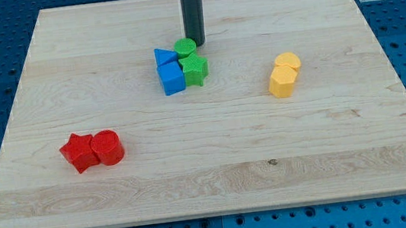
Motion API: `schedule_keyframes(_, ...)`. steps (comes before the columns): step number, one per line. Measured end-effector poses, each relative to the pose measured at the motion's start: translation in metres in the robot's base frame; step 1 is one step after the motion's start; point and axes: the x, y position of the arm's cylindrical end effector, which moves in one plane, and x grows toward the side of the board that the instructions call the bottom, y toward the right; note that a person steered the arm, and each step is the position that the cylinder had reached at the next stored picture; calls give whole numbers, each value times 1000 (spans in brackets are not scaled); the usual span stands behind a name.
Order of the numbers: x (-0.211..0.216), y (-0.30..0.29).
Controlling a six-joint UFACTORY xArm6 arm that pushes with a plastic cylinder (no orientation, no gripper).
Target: Push the blue triangle slightly into the blue cube
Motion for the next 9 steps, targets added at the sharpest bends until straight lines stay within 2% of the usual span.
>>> schedule_keyframes(1, -13, -8)
schedule_keyframes(2, -12, -47)
schedule_keyframes(4, 11, -56)
schedule_keyframes(6, 12, -78)
schedule_keyframes(9, 45, -77)
